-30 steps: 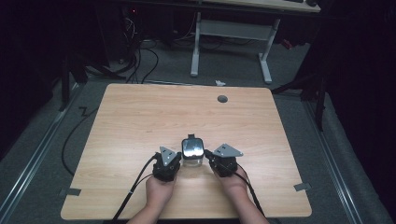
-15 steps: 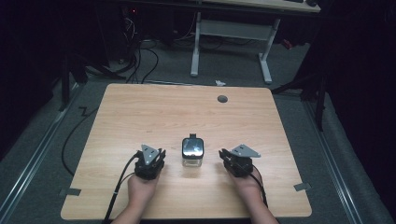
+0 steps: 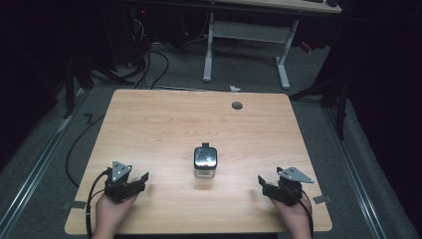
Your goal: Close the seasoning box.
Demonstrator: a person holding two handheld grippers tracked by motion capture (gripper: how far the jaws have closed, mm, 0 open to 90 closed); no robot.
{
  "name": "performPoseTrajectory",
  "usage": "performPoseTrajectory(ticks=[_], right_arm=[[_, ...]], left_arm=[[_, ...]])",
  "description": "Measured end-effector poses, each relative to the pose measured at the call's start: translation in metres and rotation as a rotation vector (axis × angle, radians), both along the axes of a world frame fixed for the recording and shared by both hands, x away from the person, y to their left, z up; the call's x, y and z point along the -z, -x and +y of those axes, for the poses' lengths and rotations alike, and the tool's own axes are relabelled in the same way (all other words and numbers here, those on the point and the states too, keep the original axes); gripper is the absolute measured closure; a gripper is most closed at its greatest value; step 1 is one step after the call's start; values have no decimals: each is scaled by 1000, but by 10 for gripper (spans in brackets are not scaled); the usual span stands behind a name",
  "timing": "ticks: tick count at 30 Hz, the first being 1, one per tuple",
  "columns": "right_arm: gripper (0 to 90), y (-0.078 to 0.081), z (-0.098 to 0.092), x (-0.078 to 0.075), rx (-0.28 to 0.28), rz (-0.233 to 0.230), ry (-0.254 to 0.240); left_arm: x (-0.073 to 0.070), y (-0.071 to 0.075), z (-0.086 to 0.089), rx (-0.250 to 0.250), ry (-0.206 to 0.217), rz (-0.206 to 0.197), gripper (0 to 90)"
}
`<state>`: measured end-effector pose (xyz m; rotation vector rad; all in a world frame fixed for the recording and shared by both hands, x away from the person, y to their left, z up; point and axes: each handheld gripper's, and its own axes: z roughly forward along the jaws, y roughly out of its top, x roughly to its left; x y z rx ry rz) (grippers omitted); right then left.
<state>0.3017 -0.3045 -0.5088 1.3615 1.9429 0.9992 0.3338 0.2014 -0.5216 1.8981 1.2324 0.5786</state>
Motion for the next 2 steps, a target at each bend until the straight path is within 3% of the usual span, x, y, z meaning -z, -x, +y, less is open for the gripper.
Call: performPoseTrajectory(ticks=[2], right_arm=[[197,2,-6,1,20,-1,-15]], left_arm=[[0,2,-1,12,3,10,324]])
